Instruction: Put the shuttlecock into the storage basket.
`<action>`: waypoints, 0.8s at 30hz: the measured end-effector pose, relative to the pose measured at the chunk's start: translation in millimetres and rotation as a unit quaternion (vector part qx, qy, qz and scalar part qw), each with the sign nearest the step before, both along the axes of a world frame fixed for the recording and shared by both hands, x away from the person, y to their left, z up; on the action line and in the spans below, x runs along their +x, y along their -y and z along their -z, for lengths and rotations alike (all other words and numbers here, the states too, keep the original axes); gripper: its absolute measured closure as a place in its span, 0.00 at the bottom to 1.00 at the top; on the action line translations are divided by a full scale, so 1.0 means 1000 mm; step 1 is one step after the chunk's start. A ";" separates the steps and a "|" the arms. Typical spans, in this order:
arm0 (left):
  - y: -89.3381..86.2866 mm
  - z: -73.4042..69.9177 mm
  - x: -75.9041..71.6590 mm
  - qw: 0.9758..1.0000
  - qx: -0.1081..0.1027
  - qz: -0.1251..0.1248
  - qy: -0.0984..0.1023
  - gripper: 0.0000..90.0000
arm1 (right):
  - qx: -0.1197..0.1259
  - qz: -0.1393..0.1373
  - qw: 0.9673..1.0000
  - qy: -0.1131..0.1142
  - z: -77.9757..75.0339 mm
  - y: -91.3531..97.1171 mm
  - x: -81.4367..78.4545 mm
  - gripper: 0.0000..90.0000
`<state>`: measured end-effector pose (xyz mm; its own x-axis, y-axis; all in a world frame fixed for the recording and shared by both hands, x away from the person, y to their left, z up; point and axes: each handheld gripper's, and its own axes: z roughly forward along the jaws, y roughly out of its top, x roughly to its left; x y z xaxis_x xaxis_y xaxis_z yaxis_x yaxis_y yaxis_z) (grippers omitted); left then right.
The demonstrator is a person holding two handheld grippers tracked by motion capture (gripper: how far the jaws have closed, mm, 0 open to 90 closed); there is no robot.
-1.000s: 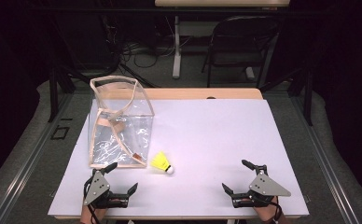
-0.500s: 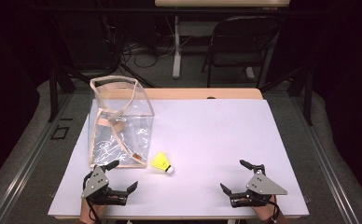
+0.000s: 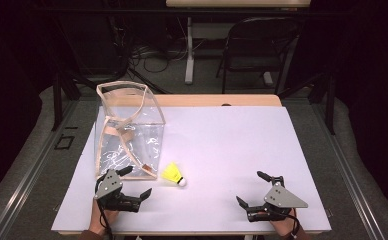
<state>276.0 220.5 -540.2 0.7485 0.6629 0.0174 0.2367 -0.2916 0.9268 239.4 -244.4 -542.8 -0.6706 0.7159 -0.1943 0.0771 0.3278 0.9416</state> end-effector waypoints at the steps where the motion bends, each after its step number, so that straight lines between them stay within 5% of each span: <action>1: 0.000 -0.001 0.001 1.000 0.001 0.001 -0.003 0.00 | 0.000 0.000 1.000 0.000 0.000 0.000 0.000 0.00; 24: 0.012 -0.008 0.018 1.000 0.010 0.022 -0.009 0.00 | -0.003 -0.003 1.000 -0.003 0.001 0.000 0.001 0.00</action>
<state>293.6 208.7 -532.0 0.7776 0.6285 0.0164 0.2396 -0.3204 0.9165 240.3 -244.3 -543.6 -0.6760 0.7110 -0.1937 0.0814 0.3334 0.9393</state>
